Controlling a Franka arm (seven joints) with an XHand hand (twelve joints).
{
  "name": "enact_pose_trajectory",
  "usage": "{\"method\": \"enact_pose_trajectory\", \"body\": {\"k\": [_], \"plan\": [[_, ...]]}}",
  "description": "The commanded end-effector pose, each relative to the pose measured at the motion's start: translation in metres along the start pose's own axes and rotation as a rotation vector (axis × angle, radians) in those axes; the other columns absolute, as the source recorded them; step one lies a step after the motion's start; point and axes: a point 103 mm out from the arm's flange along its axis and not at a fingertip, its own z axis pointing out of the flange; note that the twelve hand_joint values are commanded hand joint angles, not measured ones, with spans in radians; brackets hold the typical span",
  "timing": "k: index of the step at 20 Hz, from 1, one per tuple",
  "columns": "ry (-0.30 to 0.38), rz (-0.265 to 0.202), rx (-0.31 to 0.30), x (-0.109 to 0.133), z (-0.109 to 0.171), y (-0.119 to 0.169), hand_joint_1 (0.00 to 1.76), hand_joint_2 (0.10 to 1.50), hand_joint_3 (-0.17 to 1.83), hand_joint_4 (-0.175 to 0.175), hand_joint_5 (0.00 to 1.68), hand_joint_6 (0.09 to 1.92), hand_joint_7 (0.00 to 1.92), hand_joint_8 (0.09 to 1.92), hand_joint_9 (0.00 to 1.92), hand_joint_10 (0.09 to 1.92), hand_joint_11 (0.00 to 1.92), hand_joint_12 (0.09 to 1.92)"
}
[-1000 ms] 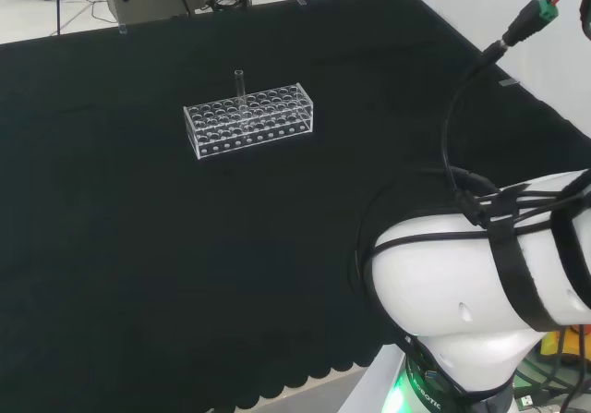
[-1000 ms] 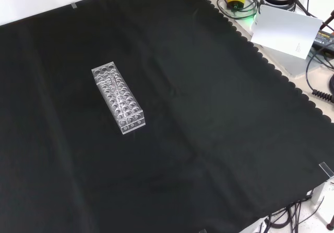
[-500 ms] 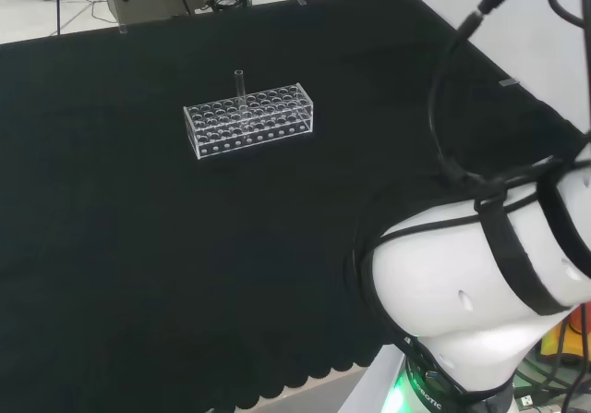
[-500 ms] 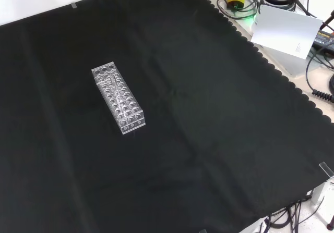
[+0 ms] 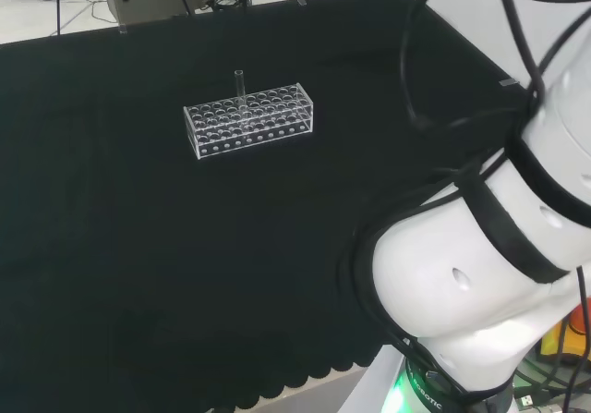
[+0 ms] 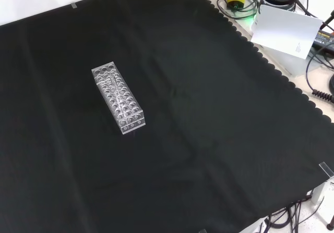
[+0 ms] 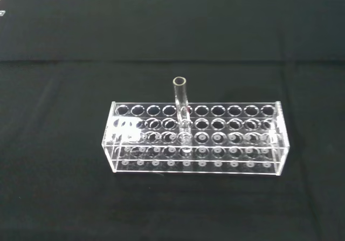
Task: Pick up the test tube.
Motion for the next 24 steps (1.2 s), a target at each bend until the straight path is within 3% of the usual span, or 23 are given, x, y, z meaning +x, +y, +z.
{"method": "enact_pose_trajectory", "body": {"k": [1,6,11,24], "plan": [[0.091,-0.021,0.061,0.004,0.015,0.057,0.82,1.06,-0.17,-0.097,0.34,0.09,0.25,0.85,0.24,0.91,0.13,1.56],[0.137,0.008,0.116,0.000,0.034,0.090,0.83,1.06,-0.17,-0.102,0.36,0.09,0.29,0.85,0.28,0.91,0.16,1.55],[0.124,0.016,0.164,0.000,0.057,0.118,0.85,1.07,-0.17,-0.109,0.38,0.09,0.35,0.85,0.33,0.89,0.20,1.53],[0.080,-0.026,0.280,0.012,0.115,0.160,0.90,1.07,-0.17,-0.124,0.45,0.09,0.49,0.86,0.41,0.87,0.25,1.51]]}}
